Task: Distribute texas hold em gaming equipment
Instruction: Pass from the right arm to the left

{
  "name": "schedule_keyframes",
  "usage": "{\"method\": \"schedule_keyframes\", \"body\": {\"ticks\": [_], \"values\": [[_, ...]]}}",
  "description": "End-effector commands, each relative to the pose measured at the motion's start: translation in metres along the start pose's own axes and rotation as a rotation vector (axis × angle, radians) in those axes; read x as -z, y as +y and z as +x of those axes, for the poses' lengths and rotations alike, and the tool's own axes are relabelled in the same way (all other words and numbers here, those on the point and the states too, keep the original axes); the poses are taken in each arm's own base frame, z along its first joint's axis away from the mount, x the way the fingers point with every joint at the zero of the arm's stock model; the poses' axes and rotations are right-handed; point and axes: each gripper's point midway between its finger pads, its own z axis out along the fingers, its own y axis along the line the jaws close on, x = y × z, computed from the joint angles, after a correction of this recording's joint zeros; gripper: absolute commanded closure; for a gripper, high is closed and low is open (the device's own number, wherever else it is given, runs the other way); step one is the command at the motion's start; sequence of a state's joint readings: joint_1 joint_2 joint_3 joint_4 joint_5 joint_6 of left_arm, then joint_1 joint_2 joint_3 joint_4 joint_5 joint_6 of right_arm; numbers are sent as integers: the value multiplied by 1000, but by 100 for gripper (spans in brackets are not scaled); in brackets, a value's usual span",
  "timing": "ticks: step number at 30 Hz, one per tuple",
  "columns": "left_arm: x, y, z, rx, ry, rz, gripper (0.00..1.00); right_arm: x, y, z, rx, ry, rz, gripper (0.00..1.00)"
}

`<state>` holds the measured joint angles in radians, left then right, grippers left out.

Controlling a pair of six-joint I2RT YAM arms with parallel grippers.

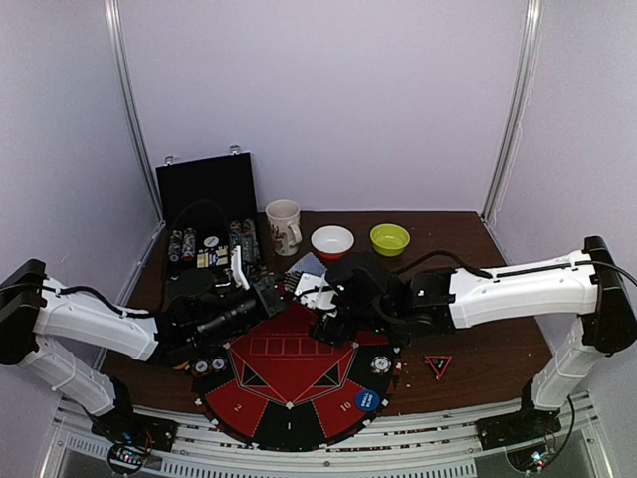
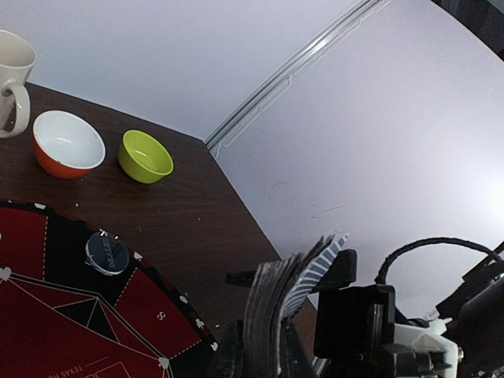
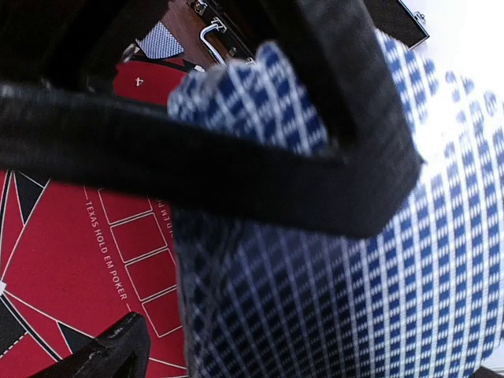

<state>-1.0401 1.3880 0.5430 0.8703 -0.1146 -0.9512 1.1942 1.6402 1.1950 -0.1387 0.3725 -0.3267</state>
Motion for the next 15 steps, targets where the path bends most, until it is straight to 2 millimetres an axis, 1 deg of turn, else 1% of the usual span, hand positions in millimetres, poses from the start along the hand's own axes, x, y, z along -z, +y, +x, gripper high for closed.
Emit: {"method": "schedule_keyframes", "body": {"ticks": [1,5,7,10,15], "values": [[8,-14,-11,13,-33,59,100,18,-16,-22,-48,-147,27,0],[12,-16,-13,55,-49,98,100,22,-12,-30,-53,-210,-16,0],[12,-15,-12,73,-41,108,100,24,-14,-32,-84,-247,-42,0],[13,-16,-14,89,-48,121,100,26,-17,-32,-86,-279,-31,0],[12,-17,-16,90,-54,121,100,16,-15,-28,-75,-246,-21,2]]}}
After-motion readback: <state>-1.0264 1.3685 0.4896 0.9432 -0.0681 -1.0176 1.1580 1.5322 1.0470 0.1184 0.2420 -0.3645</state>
